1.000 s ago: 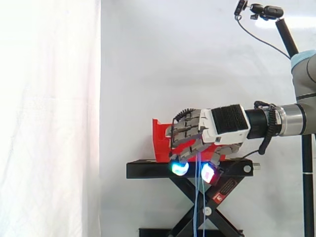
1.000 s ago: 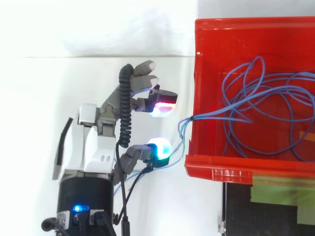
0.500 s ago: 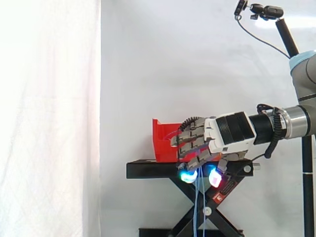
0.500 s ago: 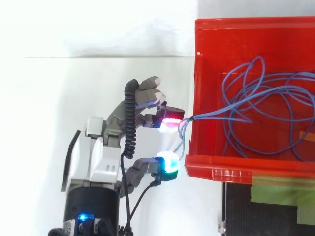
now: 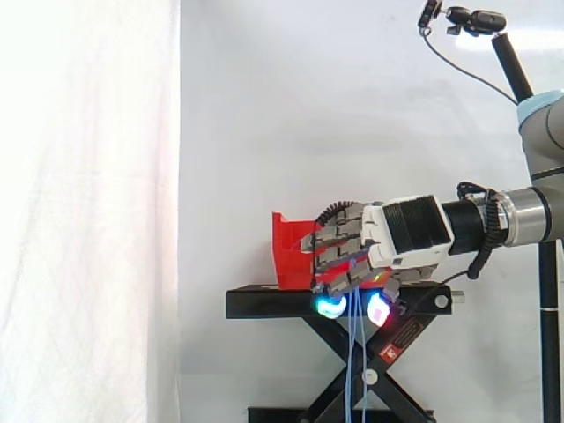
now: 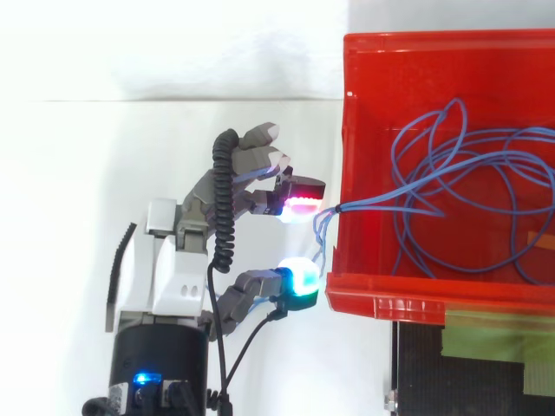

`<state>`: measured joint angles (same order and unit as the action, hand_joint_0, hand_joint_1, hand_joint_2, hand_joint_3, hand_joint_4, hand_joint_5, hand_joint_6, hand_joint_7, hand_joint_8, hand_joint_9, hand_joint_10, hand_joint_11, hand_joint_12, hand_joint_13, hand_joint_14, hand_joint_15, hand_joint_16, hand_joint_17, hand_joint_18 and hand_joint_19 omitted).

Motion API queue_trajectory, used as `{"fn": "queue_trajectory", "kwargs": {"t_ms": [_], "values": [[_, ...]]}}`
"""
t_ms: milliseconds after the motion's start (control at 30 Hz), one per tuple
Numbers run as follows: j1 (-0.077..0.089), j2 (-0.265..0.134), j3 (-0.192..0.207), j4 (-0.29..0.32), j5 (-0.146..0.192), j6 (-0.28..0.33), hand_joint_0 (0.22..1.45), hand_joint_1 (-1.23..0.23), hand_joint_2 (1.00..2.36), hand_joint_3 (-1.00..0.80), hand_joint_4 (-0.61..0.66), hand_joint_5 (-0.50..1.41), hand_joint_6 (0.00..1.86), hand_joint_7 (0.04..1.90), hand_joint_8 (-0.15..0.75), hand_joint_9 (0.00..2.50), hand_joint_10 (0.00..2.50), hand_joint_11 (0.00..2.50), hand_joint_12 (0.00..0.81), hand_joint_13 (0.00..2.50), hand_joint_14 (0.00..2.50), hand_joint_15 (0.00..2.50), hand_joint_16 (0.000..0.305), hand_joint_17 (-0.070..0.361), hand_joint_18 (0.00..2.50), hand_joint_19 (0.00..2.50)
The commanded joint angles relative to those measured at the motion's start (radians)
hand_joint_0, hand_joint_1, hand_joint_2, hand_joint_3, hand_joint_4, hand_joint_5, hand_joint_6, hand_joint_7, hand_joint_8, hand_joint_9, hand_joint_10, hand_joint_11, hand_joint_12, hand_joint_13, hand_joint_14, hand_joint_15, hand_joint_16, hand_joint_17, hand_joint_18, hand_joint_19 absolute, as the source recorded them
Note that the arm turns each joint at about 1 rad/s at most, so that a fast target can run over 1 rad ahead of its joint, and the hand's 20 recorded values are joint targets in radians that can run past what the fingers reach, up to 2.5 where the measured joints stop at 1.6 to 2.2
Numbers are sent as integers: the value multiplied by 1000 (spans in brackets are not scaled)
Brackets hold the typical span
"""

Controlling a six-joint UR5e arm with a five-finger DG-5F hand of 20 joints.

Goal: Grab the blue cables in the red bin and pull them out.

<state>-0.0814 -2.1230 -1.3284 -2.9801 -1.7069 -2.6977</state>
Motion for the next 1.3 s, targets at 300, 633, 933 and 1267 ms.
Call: {"fn": "queue_trajectory", "kwargs": {"t_ms": [300, 633, 933, 1267], "values": [[0, 0, 0, 6, 0, -3, 730, -1106, 1000, -1000, -27, 918, 8, 841, 220, 740, 21, 518, 342, 554, 14, 334, 51, 115, 571, 594], [2, 0, 15, 9, -5, -10, 674, -1100, 1000, -1000, 34, 829, 16, 573, 221, 713, 17, 455, 354, 552, 13, 333, 54, 121, 581, 590], [2, 0, 15, 10, -5, -43, 661, -1099, 1000, -1000, 46, 784, 16, 457, 220, 665, 15, 405, 356, 533, 13, 320, 55, 124, 569, 580], [-1, 0, 31, -23, -4, -70, 653, -1115, 1000, -1000, 56, 751, 15, 445, 223, 645, 15, 404, 362, 517, 13, 318, 56, 127, 554, 582]]}}
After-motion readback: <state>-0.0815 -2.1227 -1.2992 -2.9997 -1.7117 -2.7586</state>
